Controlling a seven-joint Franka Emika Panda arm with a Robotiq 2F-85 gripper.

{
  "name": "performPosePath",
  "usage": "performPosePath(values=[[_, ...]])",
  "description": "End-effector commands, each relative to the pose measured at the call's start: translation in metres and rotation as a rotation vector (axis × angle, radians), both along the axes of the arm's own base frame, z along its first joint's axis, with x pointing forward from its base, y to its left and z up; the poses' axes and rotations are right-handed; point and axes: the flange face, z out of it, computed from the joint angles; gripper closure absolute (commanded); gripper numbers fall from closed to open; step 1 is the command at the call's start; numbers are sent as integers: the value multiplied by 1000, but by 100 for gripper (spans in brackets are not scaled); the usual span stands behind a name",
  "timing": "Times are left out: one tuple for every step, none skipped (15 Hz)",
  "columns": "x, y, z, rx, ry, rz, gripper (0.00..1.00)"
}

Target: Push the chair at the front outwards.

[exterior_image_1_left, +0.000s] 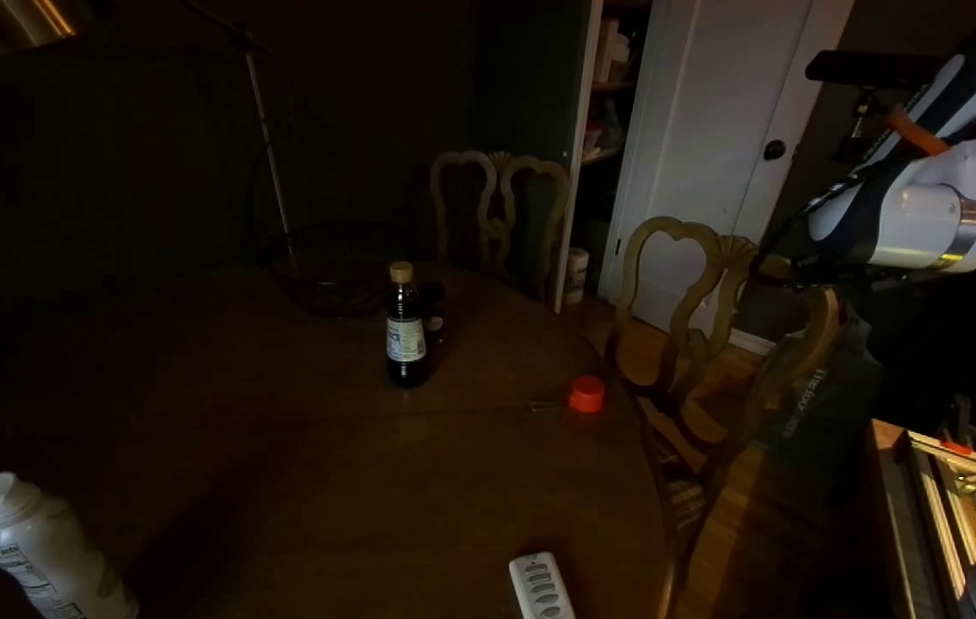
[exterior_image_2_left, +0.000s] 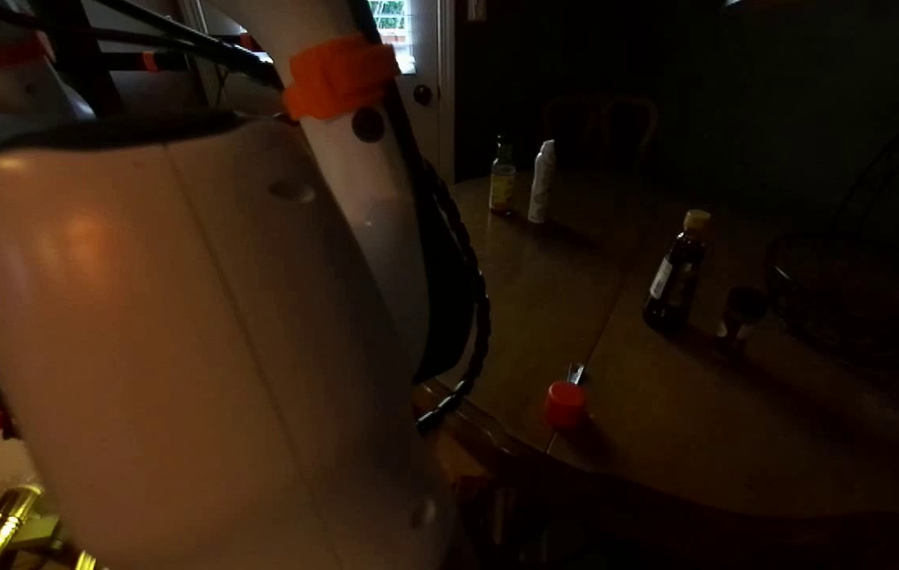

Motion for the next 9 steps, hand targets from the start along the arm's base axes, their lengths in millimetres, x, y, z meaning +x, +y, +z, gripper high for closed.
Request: performPosePath(values=[[-8, -11, -18, -82, 92, -85, 42], [-6, -11, -19, -44, 97, -71, 42], [-5, -9, -18, -4, 90, -49, 42], [-3, -9, -16, 30, 79, -29, 42], [-3, -10, -13, 43, 73, -18, 42], [-2, -10, -11, 58, 65, -10, 42], [-2, -9, -9, 79, 54, 6, 42], [-2, -9, -7, 76, 51, 11, 42], [-2, -9, -6, 83, 47, 18, 42]])
